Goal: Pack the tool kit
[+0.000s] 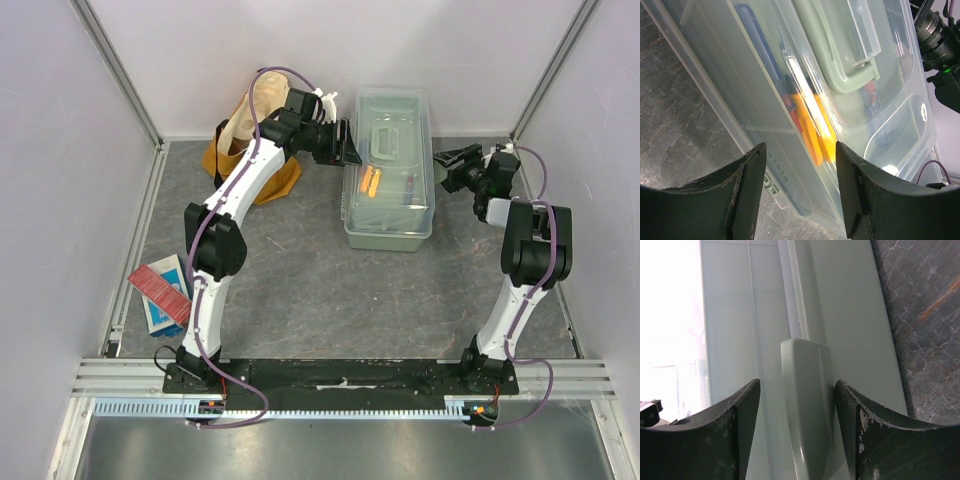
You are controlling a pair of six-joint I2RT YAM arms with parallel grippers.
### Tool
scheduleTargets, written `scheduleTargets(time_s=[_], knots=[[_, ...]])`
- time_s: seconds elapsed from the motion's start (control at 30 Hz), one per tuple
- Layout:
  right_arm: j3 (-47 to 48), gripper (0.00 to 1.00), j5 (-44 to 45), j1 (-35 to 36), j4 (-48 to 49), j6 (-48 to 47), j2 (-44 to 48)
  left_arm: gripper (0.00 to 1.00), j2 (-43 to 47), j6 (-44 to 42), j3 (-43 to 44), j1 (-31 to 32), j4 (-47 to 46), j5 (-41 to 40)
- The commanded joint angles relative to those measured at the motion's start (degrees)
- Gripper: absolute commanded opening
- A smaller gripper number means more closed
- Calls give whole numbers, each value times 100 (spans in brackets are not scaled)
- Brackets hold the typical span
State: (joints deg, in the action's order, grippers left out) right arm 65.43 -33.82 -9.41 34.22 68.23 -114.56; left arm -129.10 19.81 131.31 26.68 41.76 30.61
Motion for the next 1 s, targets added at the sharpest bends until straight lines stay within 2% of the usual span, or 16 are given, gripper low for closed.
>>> scheduleTargets(time_s=[0.0,0.13,0.2,0.33,0.53,0.7,0.83,0.97], knots=[[303,67,-908,677,-580,-423,522,63,-282,-294,-96,145,192,-90],[663,65,-521,774,-1802,-1249,698,62,-283,-285,-88,145,192,-90],[760,65,-467,791,-2067,-1391,734,62,-291,-294,-88,145,192,-90],[857,63,-511,844,-2261,-1461,716,62,-318,-294,-88,136,192,-108],[814,54,-678,906,-2385,-1497,532,62,-370,-303,-61,136,192,-125],[726,44,-547,1090,-2463,-1549,488,62,-397,-303,-35,145,192,-161],[647,30,-467,1099,-2499,-1602,382,62,-388,-329,-61,127,192,-213],[471,26,-458,1099,-2473,-1611,233,62,-405,-320,-105,127,236,-240]])
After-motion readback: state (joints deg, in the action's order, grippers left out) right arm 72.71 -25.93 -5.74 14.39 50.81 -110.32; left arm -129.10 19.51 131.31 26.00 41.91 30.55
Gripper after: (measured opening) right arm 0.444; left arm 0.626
